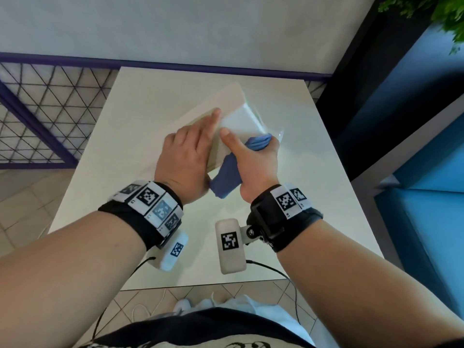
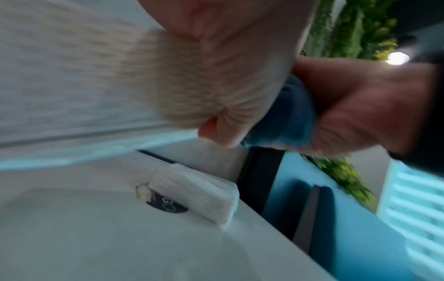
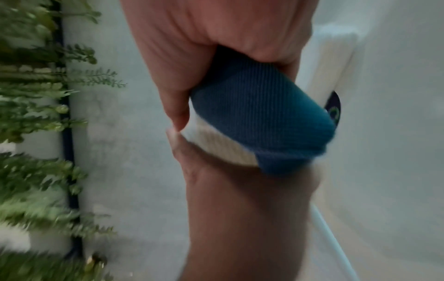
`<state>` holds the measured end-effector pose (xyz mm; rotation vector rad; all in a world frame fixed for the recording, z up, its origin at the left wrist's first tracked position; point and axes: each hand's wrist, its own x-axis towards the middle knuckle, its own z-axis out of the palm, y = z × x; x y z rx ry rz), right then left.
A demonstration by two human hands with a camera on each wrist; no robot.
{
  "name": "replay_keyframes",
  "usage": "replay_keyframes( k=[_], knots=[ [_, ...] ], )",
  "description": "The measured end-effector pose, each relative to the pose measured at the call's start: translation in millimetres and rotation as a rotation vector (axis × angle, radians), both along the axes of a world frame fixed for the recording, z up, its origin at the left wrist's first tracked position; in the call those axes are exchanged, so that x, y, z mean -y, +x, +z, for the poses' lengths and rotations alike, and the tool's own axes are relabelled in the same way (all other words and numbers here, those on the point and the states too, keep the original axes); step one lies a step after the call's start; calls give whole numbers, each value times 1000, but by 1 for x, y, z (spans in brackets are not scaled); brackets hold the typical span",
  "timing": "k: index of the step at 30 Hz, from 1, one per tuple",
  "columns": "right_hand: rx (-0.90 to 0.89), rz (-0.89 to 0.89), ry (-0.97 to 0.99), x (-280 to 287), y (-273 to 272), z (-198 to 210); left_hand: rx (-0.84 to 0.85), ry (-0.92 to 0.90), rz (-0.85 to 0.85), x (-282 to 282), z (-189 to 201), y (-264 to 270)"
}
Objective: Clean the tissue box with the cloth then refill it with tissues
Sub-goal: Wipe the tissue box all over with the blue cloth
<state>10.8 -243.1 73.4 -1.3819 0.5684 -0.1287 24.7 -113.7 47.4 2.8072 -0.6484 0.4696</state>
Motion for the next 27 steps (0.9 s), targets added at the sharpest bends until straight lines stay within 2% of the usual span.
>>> replay_keyframes(
  k=[3,6,10,12,14,16,18,21,23,25,27],
  knots=[
    [46,115,-97,-1,-6,-5,-91,-75,119,-2,9,5],
    [119,195,-204,2,-11,-6,-199,-322,184,0,18,9],
    [209,291,-273,6,-14,-2,-184,-621,169,1,23,13],
    [217,351,-322,8,-15,-2,-175,-679,203,0,25,16],
    [197,386,-356,15,-14,-1,-197,-644,262,-3,28,17],
    [161,306,-402,27,-7,3,-252,-637,295,-8,30,18],
    [166,134,-438,42,0,11,-292,-619,285,-13,28,16],
    [316,-4,-466,52,6,34,-279,-599,231,-19,24,13],
    [423,69,-513,43,6,49,-265,-610,194,-17,22,14],
    [447,269,-597,23,0,56,-254,-644,171,-10,21,14],
    [388,544,-920,5,-4,51,-264,-717,110,-5,22,12]
  ],
)
